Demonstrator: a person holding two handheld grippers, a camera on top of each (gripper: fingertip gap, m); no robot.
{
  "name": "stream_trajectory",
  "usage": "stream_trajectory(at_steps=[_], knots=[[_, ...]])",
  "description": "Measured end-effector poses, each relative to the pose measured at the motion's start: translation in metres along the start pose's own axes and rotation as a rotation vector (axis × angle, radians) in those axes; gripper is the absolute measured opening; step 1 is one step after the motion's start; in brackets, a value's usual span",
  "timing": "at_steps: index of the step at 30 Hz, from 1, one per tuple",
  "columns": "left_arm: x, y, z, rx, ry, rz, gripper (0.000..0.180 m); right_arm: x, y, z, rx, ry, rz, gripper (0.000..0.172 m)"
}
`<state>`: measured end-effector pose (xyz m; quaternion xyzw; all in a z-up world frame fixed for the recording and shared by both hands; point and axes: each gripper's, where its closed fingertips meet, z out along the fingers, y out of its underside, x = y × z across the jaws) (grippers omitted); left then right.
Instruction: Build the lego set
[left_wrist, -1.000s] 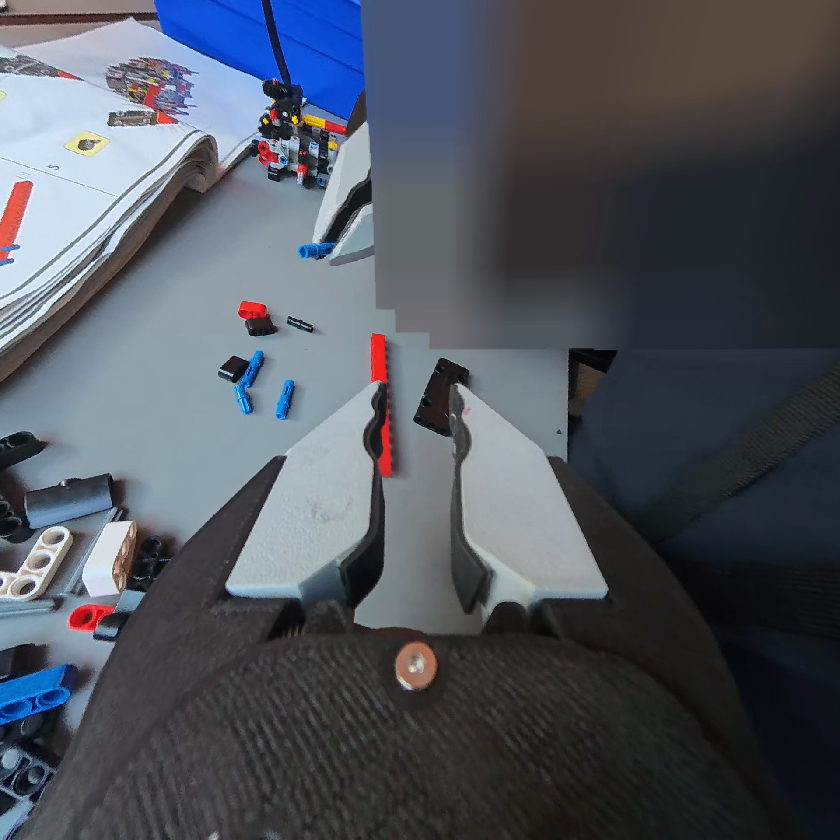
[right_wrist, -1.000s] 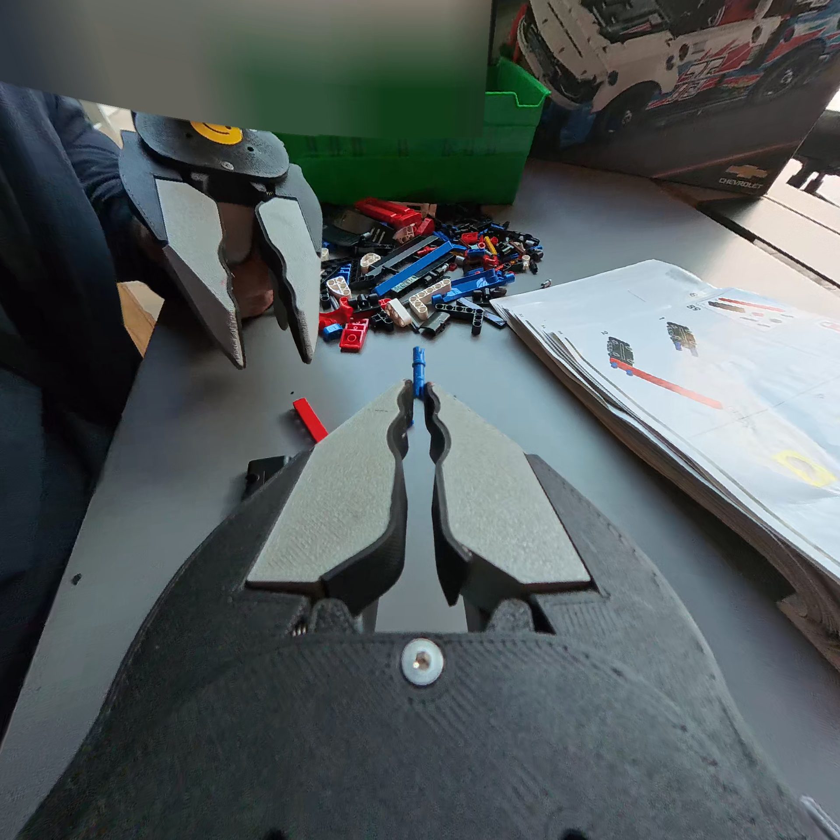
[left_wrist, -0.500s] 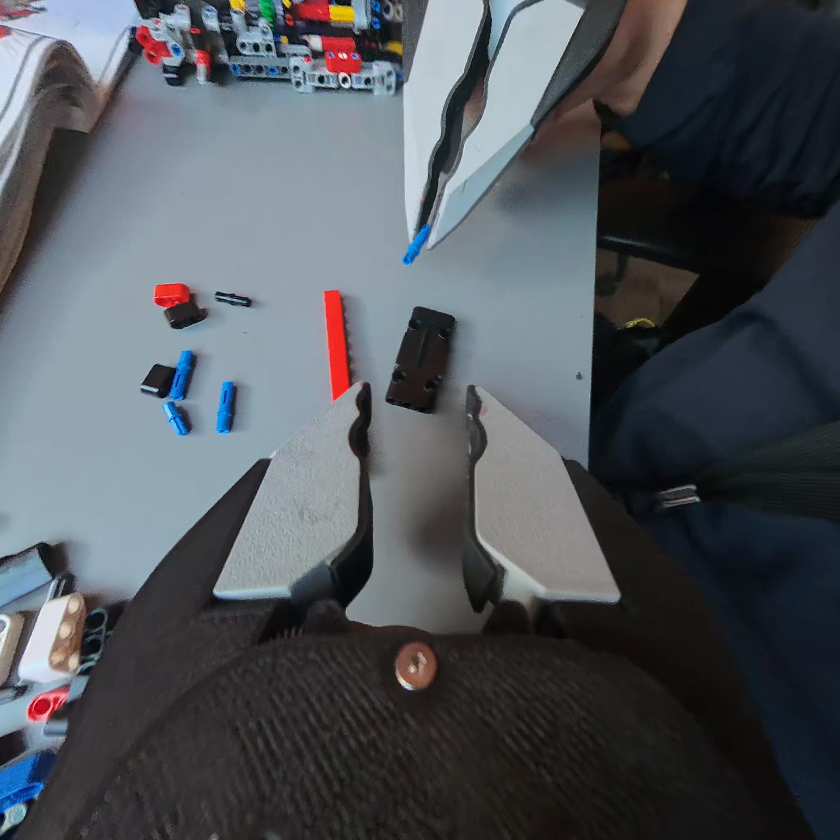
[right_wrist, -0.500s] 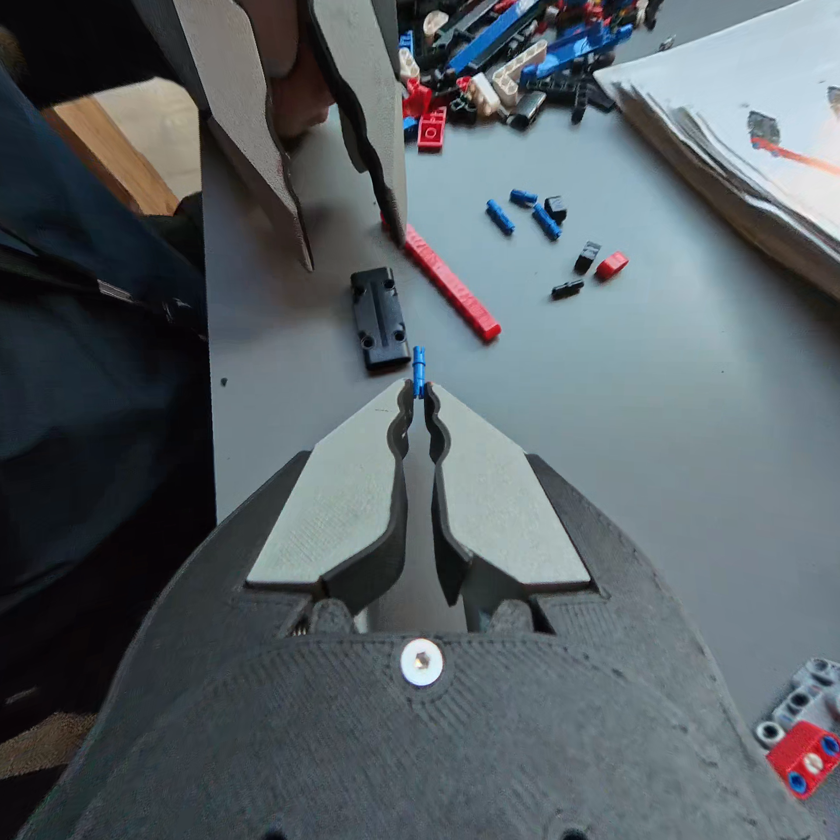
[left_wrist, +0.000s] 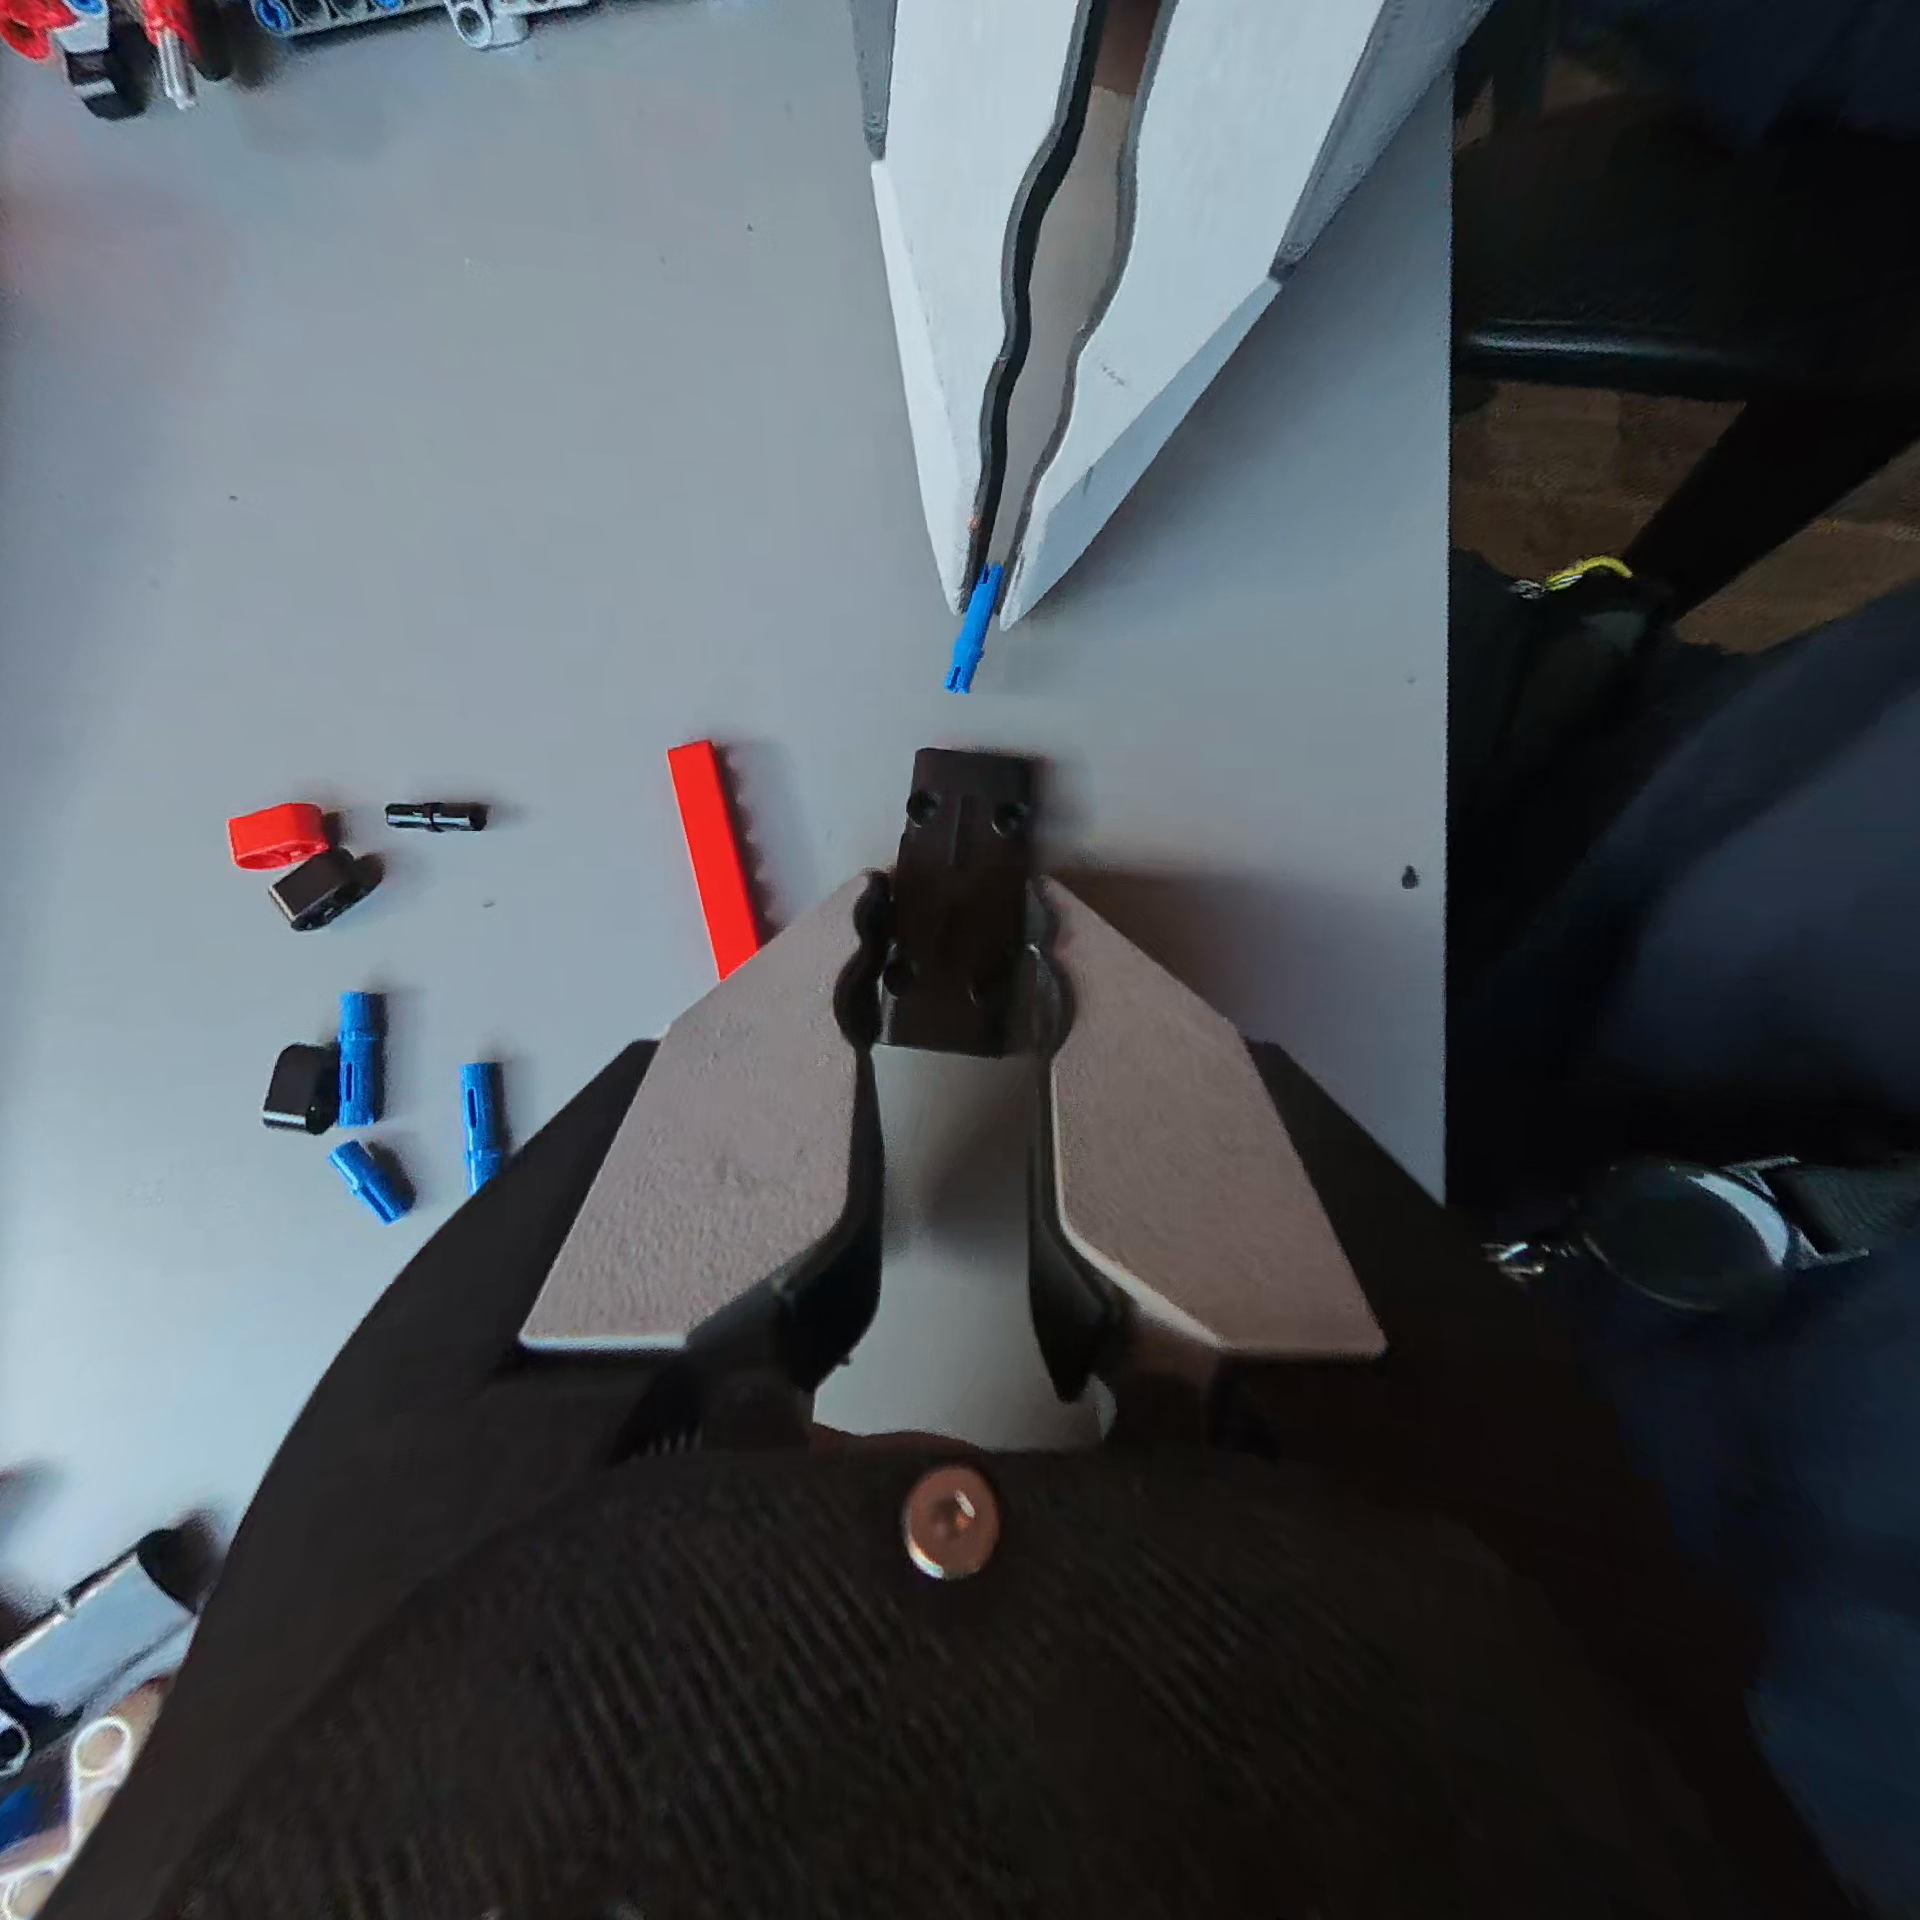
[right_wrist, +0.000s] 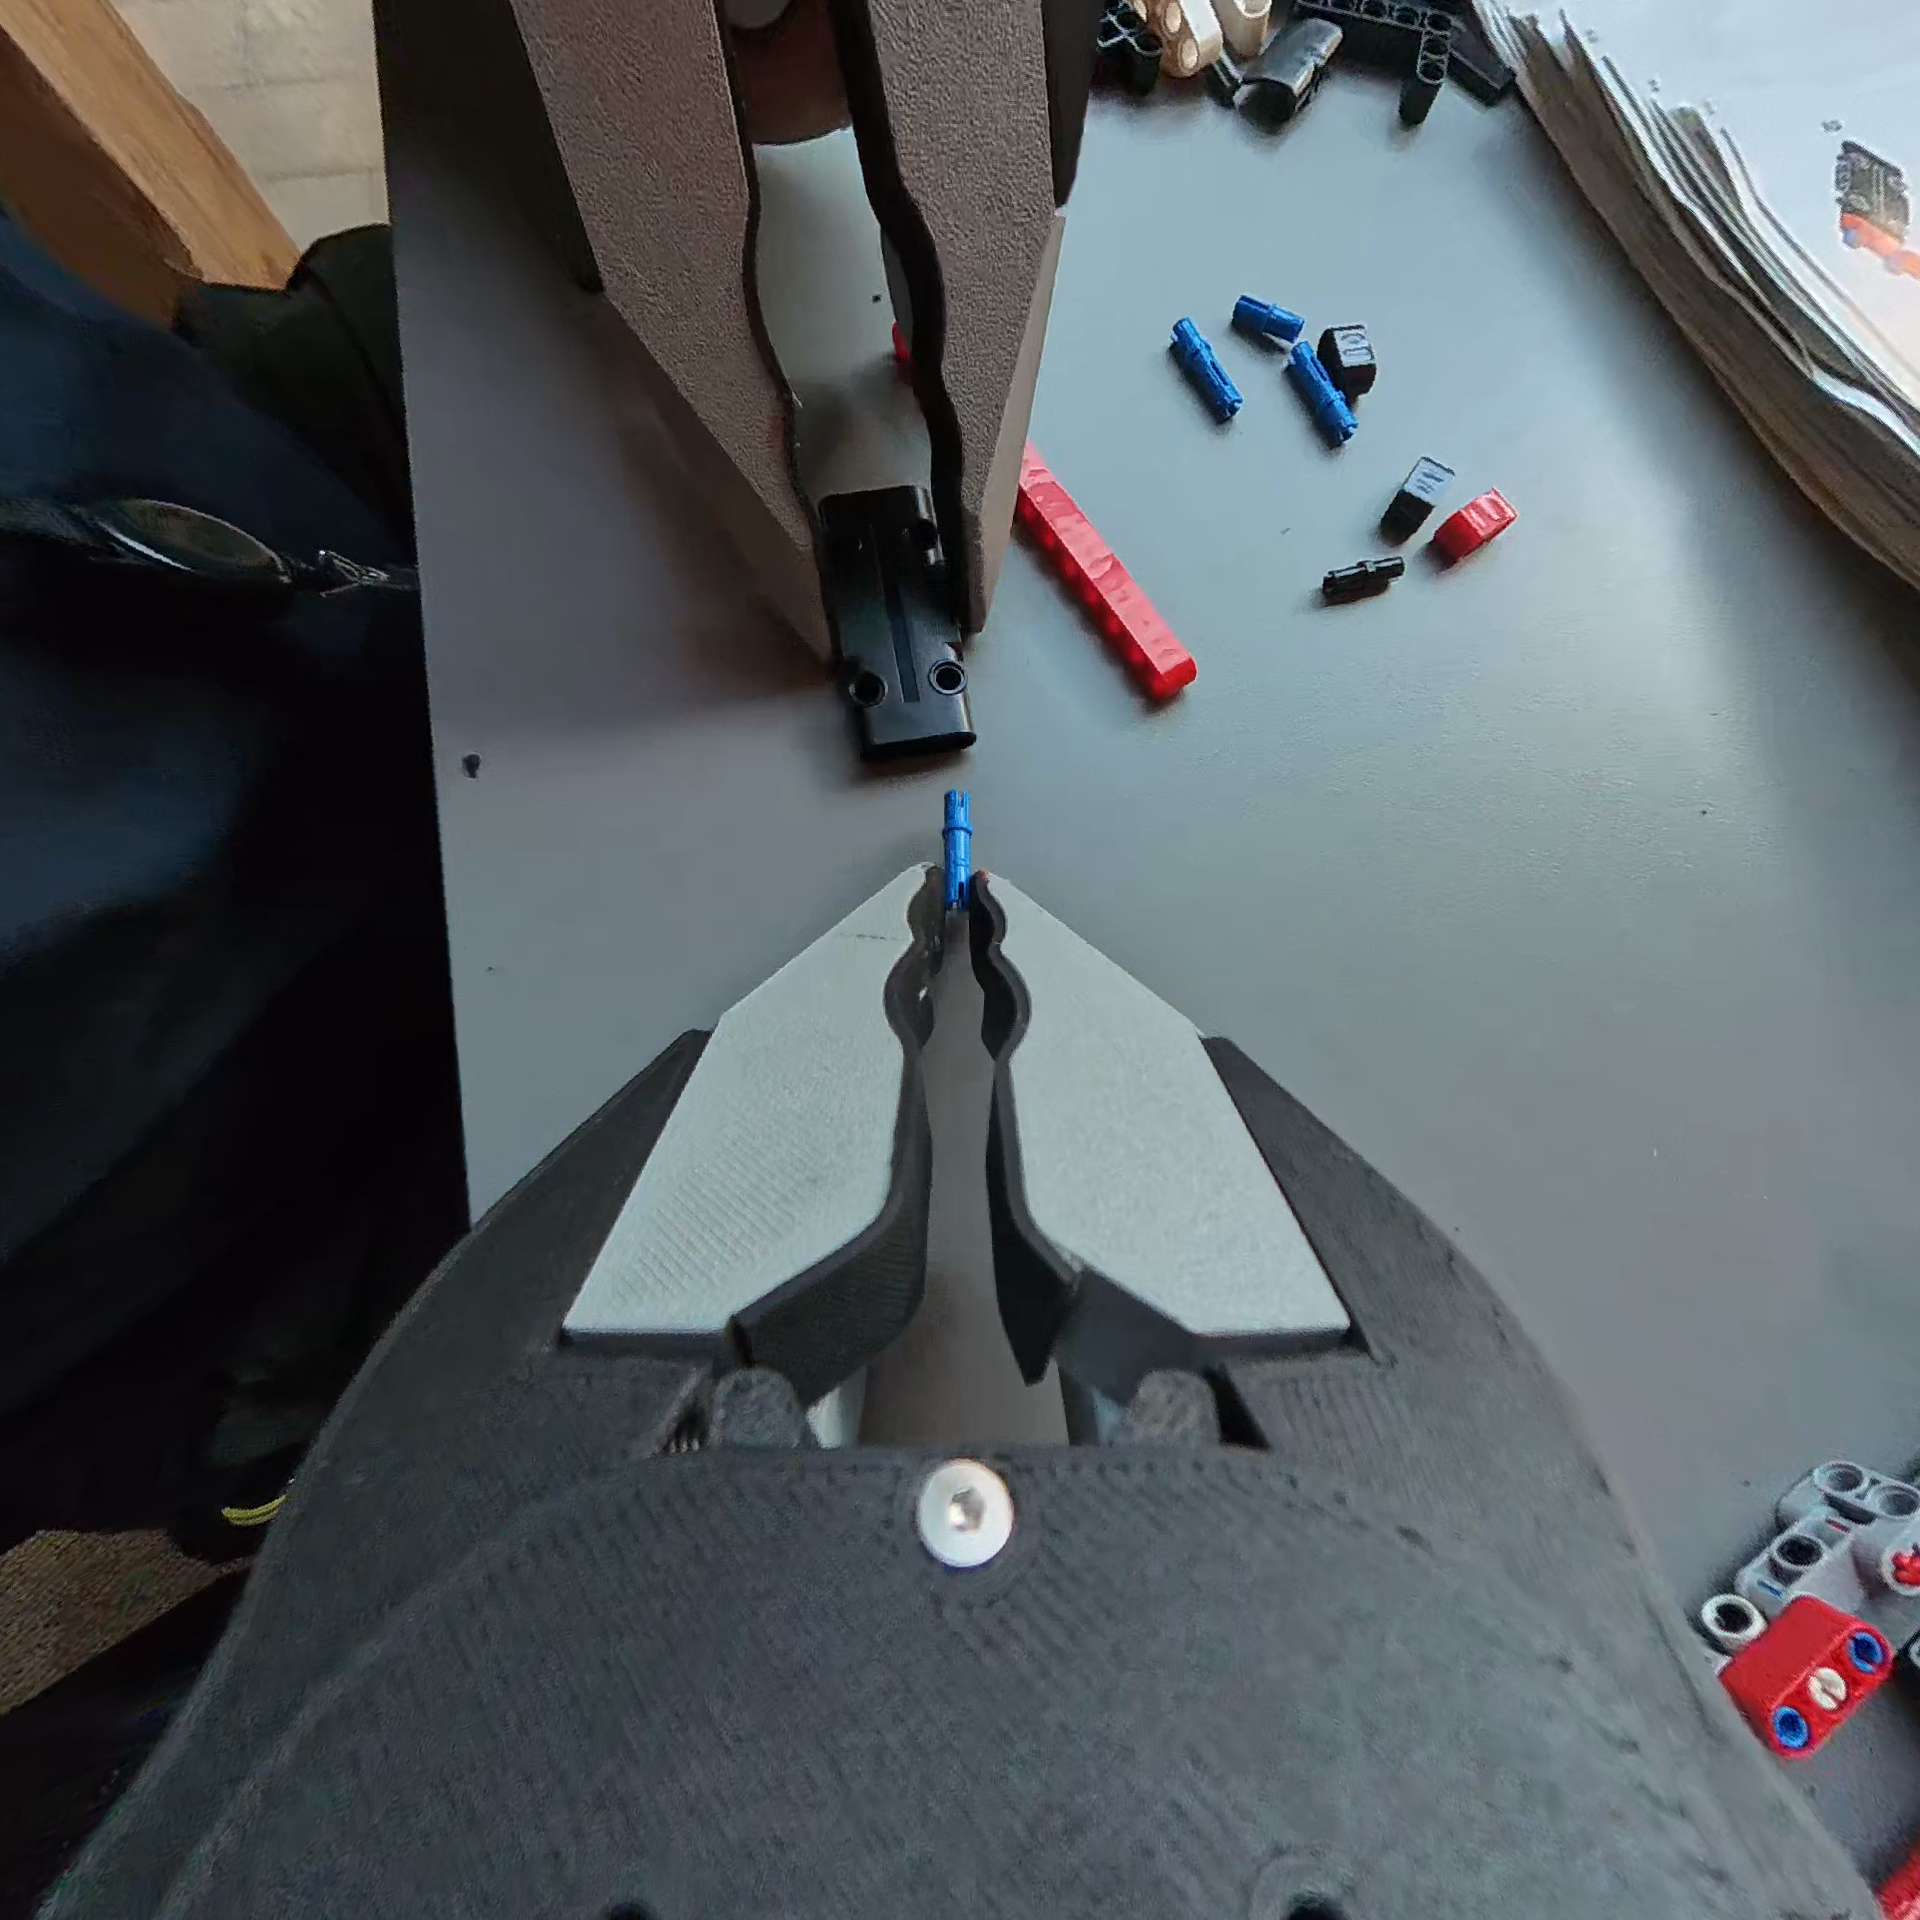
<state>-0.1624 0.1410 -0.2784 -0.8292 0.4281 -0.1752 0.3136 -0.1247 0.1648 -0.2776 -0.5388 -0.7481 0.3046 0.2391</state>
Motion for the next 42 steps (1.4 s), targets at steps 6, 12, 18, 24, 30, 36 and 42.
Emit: stream_trajectory(at_steps=[6, 12, 18, 24, 30, 36, 42], knots=[[0.0026, -0.0033, 0.0031, 0.045, 0.043, -0.011, 0.024, -0.0016, -0.0022, 0.0034, 0.023, -0.029, 0.012, 0.002], [0.0041, -0.0039, 0.0034, 0.065, 0.064, -0.023, 0.024, -0.0032, -0.003, 0.0057, 0.029, -0.04, 0.001, 0.002], [0.0044, -0.0042, 0.0035, 0.066, 0.072, -0.021, 0.023, -0.0025, -0.0039, 0.0068, -0.006, -0.026, -0.043, 0.001], [0.0046, -0.0036, 0.0037, 0.052, 0.076, 0.014, 0.023, -0.003, -0.0045, 0.0076, 0.002, -0.04, -0.124, 0.001], [0.0052, -0.0032, 0.0031, 0.067, 0.134, 0.006, 0.023, -0.0031, -0.0051, 0.0082, 0.046, -0.065, -0.247, 0.001], [0.0051, -0.0039, 0.003, 0.073, 0.141, -0.025, 0.023, -0.0001, -0.0056, 0.008, 0.053, 0.013, -0.295, 0.001], [0.0053, -0.0039, 0.0029, 0.074, 0.142, -0.034, 0.023, -0.001, -0.0083, 0.0064, 0.07, 0.036, -0.289, 0.001]])
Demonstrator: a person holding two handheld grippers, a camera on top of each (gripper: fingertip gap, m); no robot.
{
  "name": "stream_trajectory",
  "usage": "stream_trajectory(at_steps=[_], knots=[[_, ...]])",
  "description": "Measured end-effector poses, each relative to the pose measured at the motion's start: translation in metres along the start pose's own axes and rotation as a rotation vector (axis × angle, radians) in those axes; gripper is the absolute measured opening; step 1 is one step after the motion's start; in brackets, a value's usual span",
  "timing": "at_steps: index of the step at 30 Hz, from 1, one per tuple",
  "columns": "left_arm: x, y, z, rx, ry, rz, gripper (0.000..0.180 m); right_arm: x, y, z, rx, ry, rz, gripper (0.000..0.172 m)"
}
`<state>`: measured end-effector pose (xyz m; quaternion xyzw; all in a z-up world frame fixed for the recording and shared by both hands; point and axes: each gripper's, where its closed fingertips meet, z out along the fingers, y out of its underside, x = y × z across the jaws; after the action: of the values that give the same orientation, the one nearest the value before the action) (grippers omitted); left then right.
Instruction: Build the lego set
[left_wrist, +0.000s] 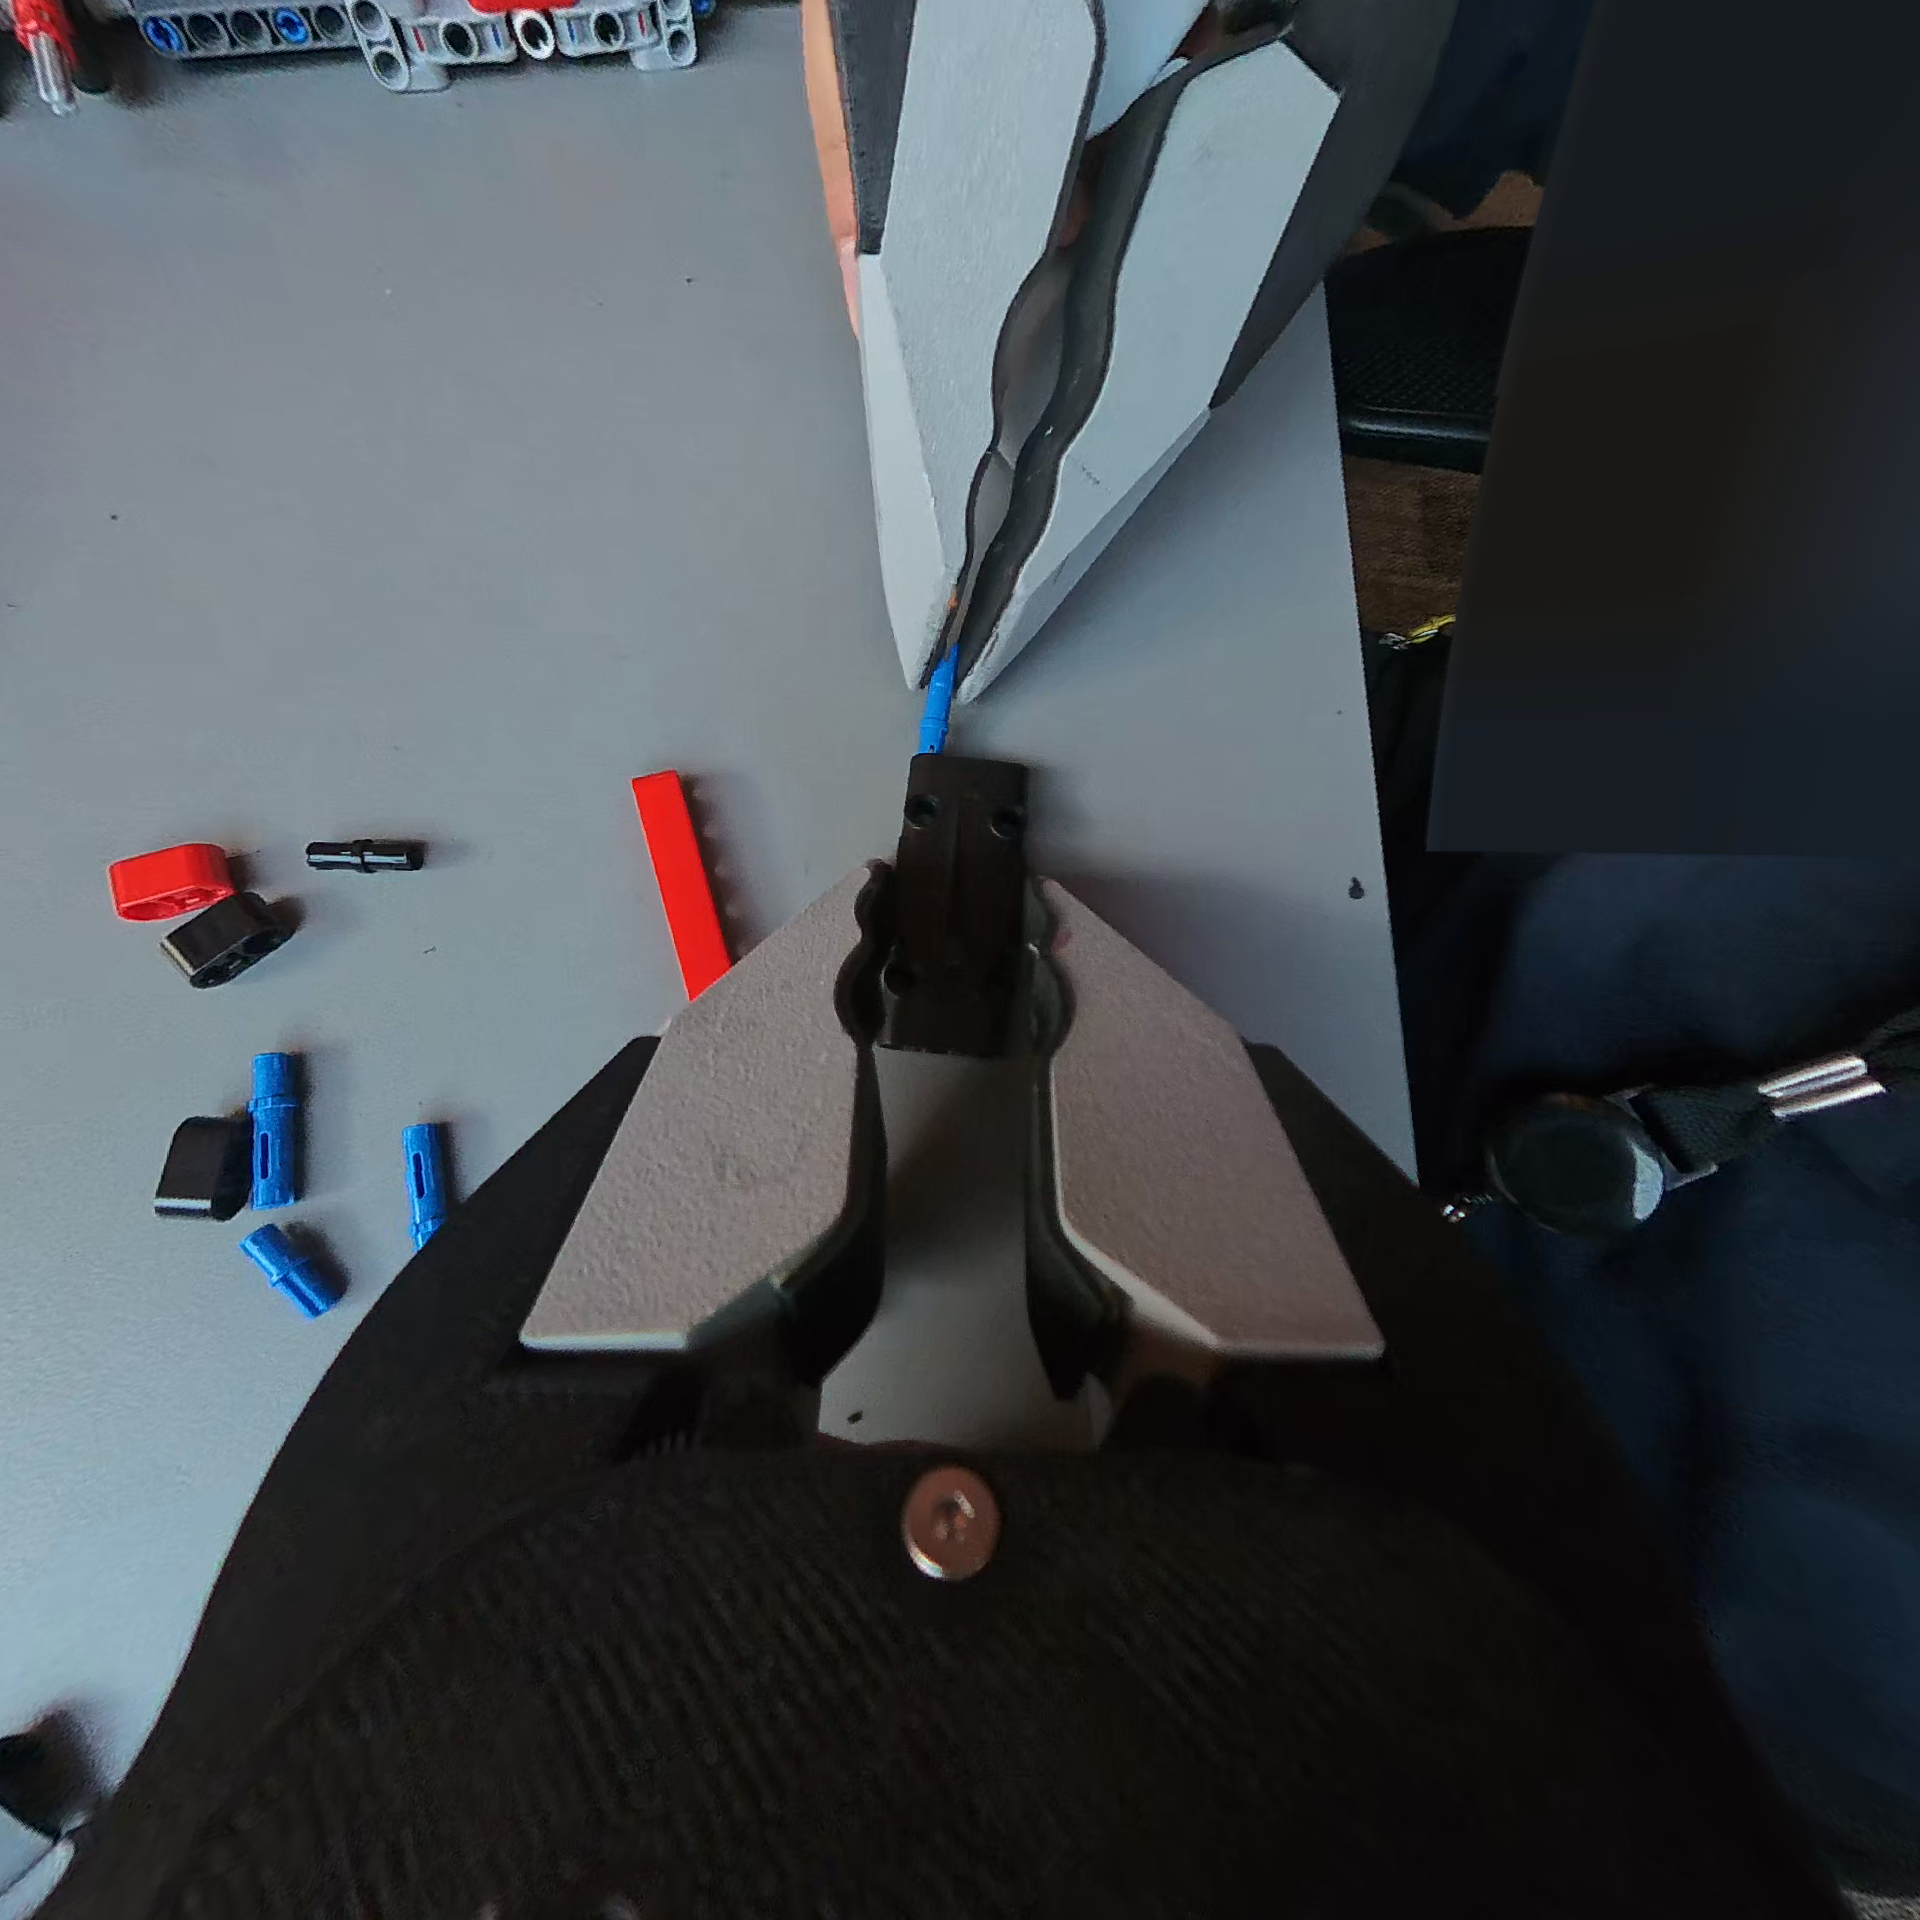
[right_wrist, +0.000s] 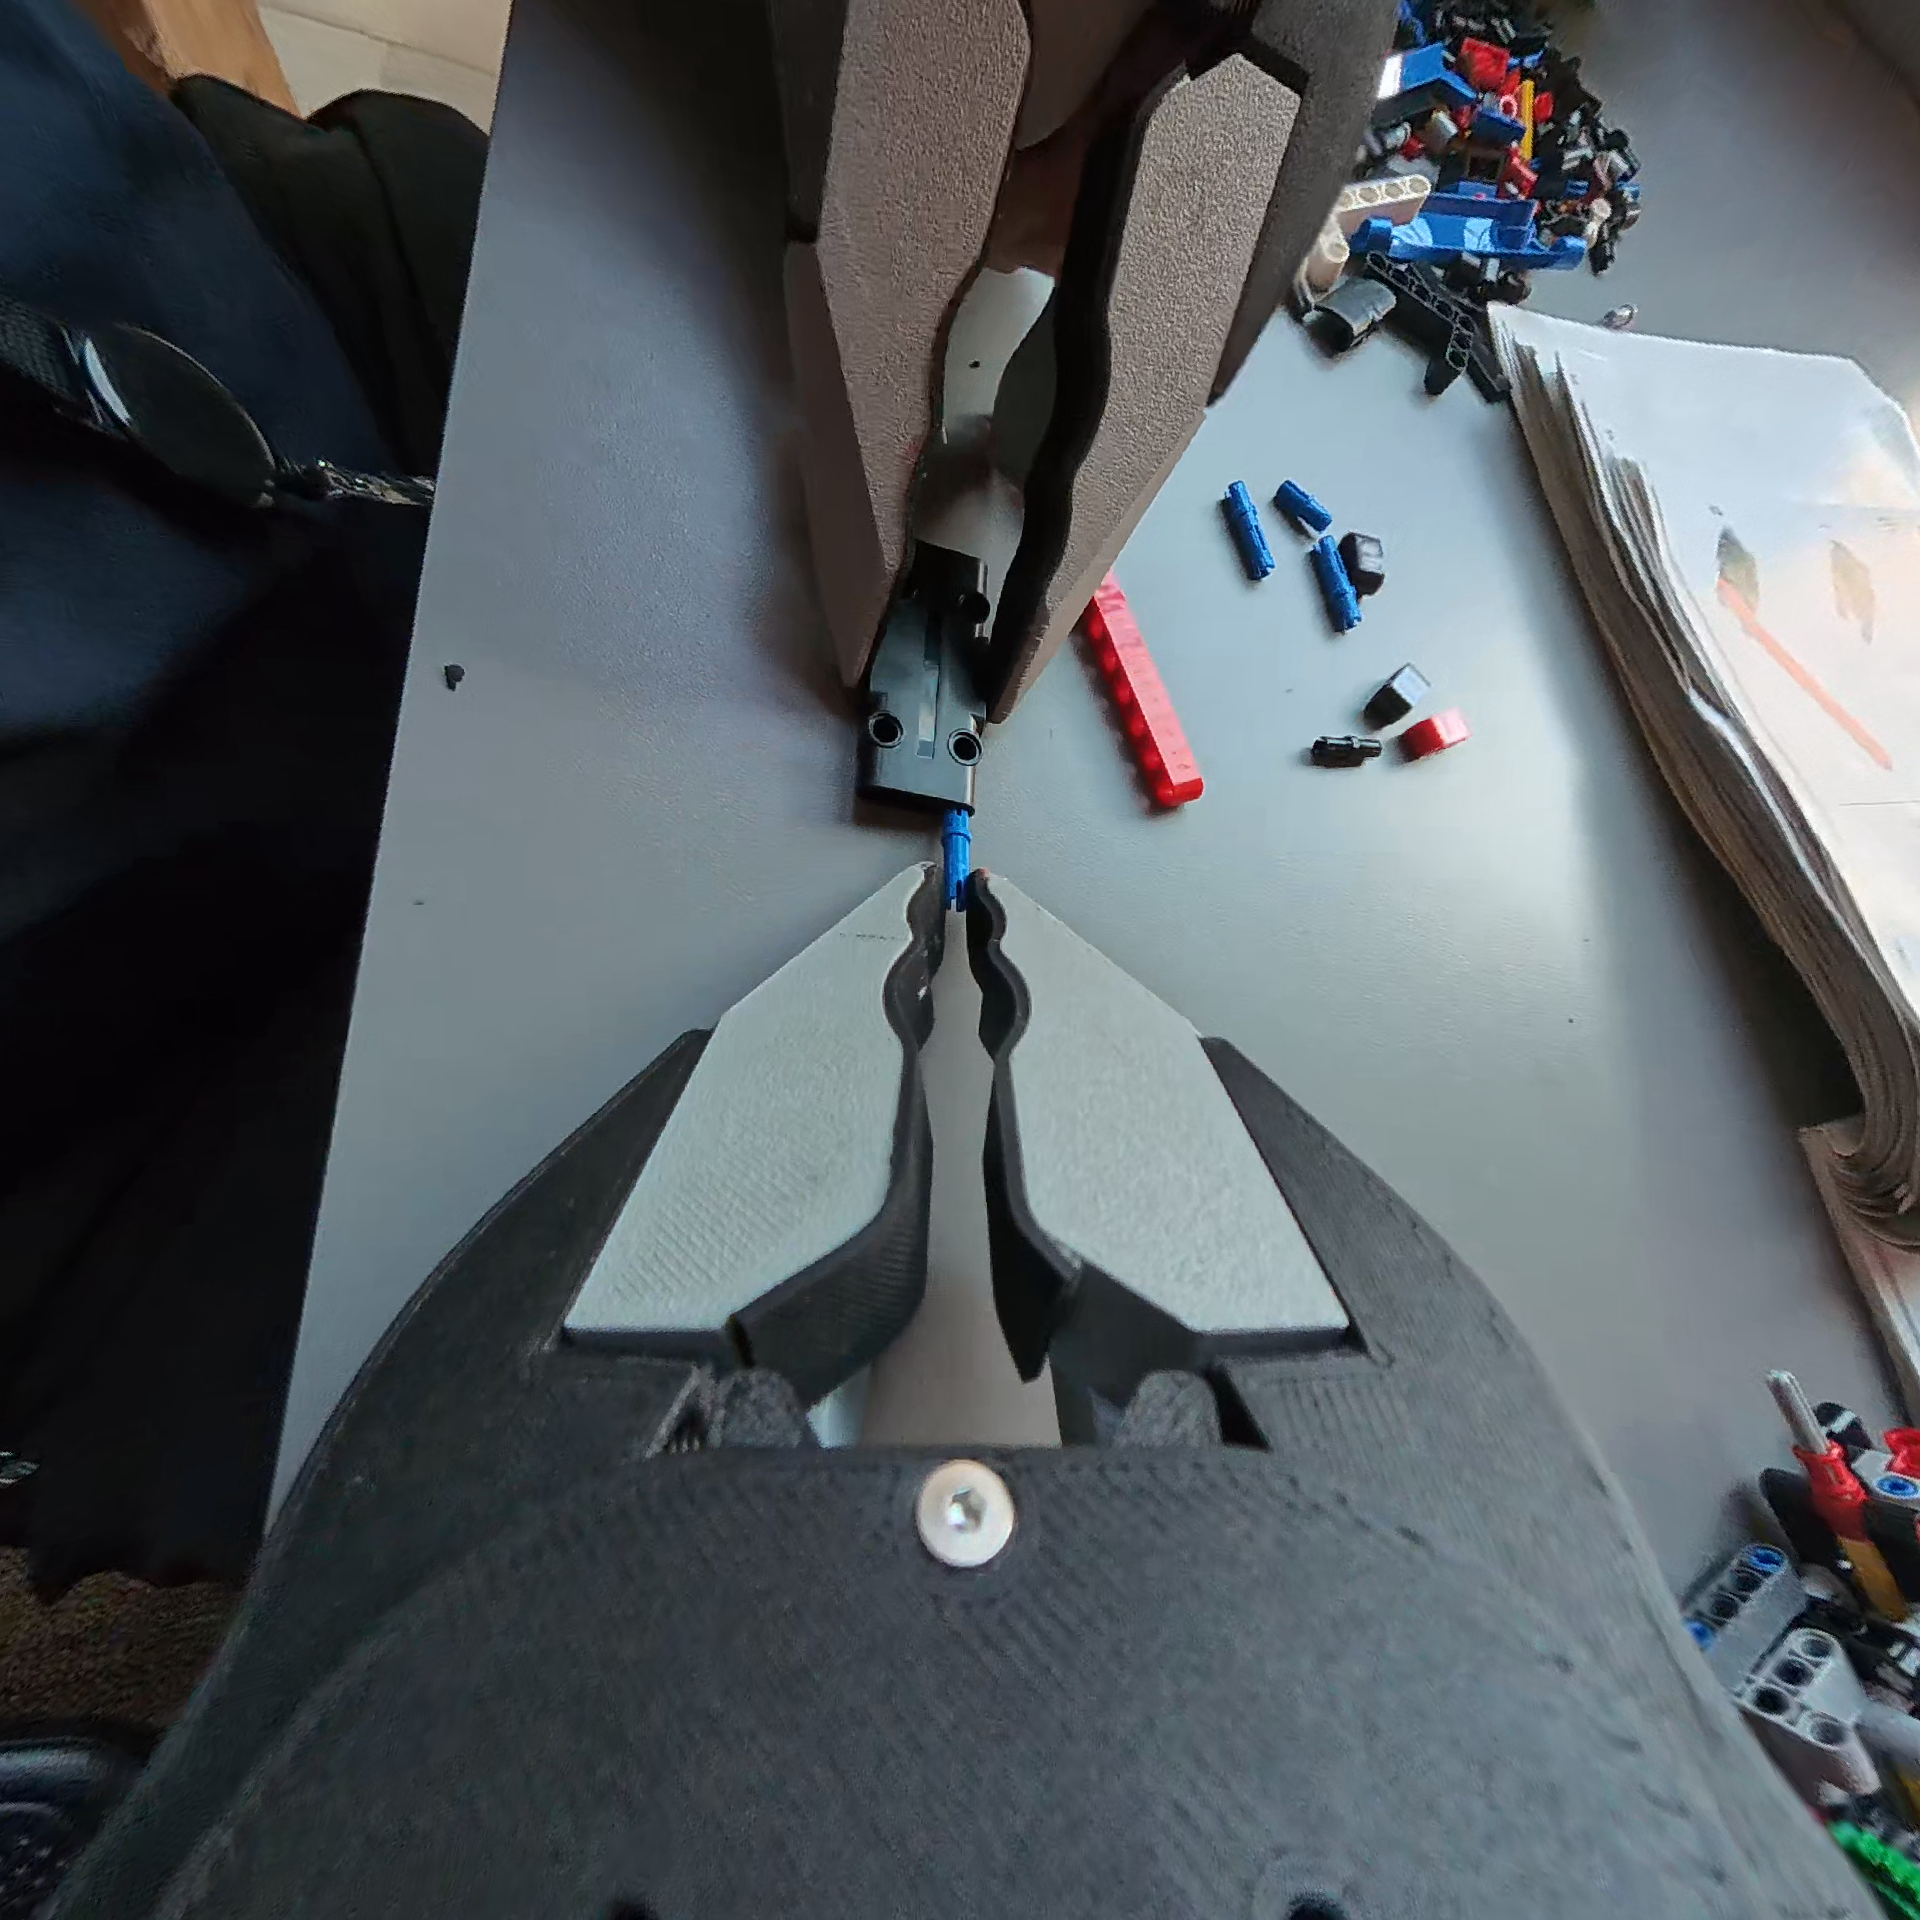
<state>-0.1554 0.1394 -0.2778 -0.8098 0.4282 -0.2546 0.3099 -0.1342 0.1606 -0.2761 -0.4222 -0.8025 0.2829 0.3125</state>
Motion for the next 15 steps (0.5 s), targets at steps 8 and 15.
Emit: stream_trajectory(at_steps=[8, 15], knots=[[0.013, 0.003, 0.0, -0.011, 0.024, 0.046, 0.023, -0.017, 0.0, -0.002, -0.035, 0.027, 0.027, 0.001], [0.024, -0.001, 0.004, -0.015, 0.051, 0.043, 0.023, -0.028, 0.001, -0.007, -0.055, 0.046, 0.214, 0.002]])
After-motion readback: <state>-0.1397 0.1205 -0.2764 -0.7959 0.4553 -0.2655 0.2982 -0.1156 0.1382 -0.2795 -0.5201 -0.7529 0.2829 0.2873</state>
